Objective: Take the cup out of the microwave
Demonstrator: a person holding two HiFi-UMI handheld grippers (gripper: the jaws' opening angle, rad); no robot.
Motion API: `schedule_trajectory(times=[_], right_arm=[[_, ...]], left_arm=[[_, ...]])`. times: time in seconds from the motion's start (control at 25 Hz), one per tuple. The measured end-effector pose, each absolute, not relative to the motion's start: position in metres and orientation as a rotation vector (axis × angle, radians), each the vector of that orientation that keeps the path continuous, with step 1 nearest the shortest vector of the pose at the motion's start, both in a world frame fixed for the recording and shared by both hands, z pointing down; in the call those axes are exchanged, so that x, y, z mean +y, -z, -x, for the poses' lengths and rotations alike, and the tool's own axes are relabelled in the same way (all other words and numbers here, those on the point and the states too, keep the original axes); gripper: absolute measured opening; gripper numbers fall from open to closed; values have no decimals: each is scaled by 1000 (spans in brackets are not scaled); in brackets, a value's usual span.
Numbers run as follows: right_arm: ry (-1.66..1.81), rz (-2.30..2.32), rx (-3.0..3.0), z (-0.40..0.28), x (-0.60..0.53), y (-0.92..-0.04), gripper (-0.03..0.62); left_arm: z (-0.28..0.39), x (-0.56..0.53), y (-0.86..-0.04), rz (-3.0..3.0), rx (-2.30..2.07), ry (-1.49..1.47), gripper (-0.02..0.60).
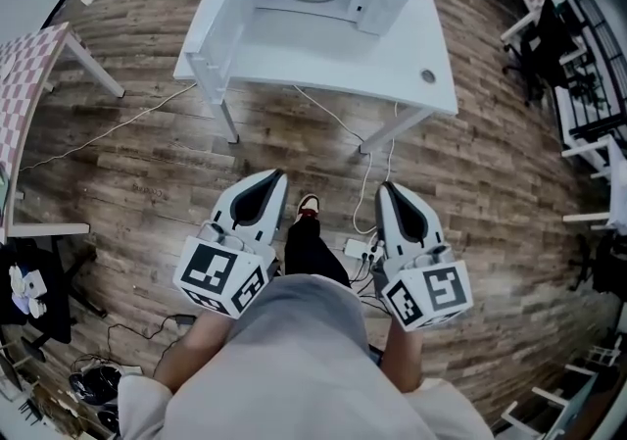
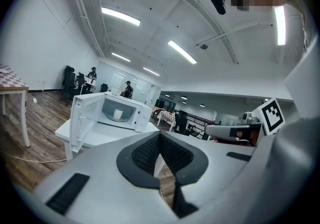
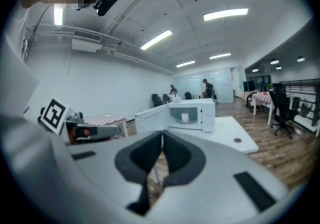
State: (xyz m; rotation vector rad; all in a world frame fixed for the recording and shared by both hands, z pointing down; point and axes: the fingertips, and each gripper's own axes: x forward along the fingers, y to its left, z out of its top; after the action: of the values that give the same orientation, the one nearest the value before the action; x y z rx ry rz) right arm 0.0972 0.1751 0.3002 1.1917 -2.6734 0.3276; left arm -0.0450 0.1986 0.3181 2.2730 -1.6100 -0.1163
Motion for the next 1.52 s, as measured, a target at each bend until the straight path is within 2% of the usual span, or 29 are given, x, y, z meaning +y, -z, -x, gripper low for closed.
schedule_trajectory(times=[0.92, 1.52], right_arm=[[-388, -1012, -2753, -81, 17, -309, 23], [-349, -885, -2858, -72, -27, -299, 23]], left_arm=[[39, 43, -316, -2212, -1711, 68, 15], [22, -11, -286, -2226, -1847, 128, 15]])
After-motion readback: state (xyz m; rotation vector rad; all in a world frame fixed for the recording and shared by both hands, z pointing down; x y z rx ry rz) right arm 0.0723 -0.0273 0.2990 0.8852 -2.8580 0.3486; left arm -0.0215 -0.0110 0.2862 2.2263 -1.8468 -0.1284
